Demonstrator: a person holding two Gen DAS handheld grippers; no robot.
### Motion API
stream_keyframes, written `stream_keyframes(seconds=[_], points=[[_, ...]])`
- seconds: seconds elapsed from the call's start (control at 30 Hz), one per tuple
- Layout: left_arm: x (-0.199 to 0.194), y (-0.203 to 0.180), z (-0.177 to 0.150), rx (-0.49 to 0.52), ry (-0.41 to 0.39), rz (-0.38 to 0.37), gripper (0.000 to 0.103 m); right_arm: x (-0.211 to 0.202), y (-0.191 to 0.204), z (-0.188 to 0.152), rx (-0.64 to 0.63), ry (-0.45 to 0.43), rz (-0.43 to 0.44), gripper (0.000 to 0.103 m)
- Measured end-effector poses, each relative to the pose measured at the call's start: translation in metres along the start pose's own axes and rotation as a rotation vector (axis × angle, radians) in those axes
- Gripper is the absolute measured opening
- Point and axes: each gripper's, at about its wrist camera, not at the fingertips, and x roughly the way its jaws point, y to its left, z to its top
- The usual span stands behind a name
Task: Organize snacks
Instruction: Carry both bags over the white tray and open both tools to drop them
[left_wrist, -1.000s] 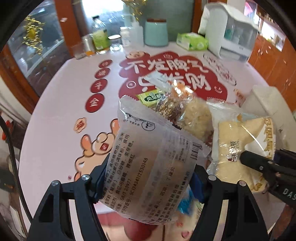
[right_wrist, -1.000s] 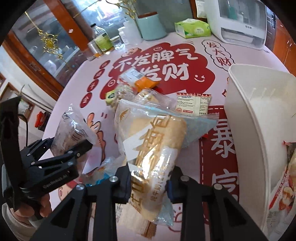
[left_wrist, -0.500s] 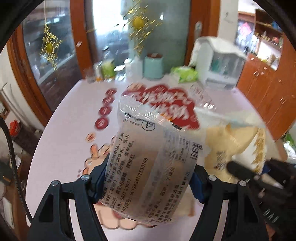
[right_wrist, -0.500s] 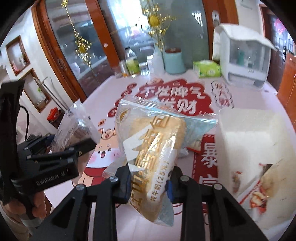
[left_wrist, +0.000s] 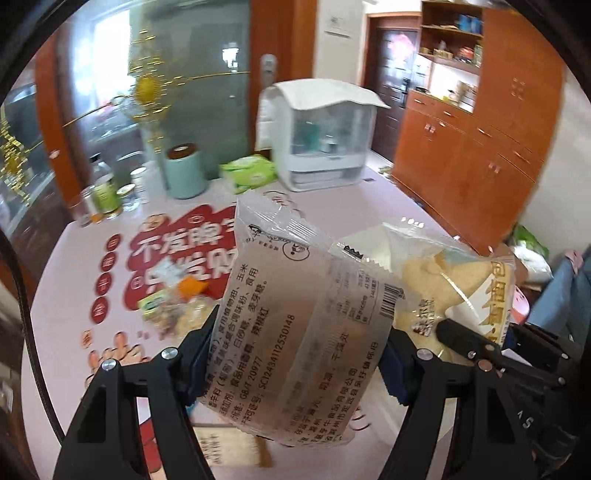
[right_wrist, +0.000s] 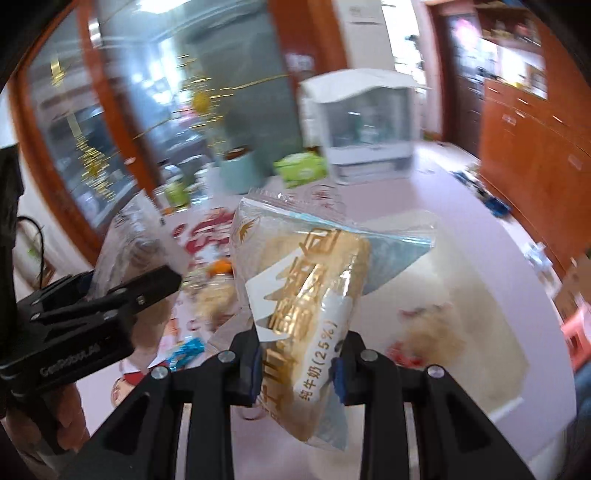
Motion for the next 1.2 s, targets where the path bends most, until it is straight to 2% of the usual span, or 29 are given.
stream_keyframes(seconds=[0.2,0.3,0.53,0.67,0.8,0.9,1.03,1.2], points=[[0.033,-0.037,0.013,0.053,0.028,-0.046,0.073,-0.014,-0.047,0.002,0.088,-0.022,-0.107,0.03],[0.053,-0.052,0.022,0.077,0.039,-0.046,0.073,-0.017,-0.064,0.005,0.115,-0.039,-0.147,0.03],[0.105,-0.072,0.038,0.114,0.081,-0.011,0.073,0.0,-0.091,0.023,0.126,-0.047,-0.222,0.031],[0.128,-0.075,0.043,0.121,0.106,0.031,0.074,0.025,-0.103,0.035,0.124,0.003,-0.236,0.031],[0.147,-0.075,0.048,0.126,0.143,0.067,0.082,0.047,-0.108,0.043,0.099,0.044,-0.255,0.032],[0.152,-0.076,0.049,0.14,0.155,0.082,0.093,0.061,-0.113,0.047,0.099,0.086,-0.249,0.035],[0.153,-0.076,0.048,0.149,0.157,0.108,0.095,0.073,-0.114,0.048,0.066,0.114,-0.261,0.041],[0.158,-0.07,0.045,0.117,0.202,0.093,0.095,0.07,-0.114,0.045,0.052,0.084,-0.282,0.065]])
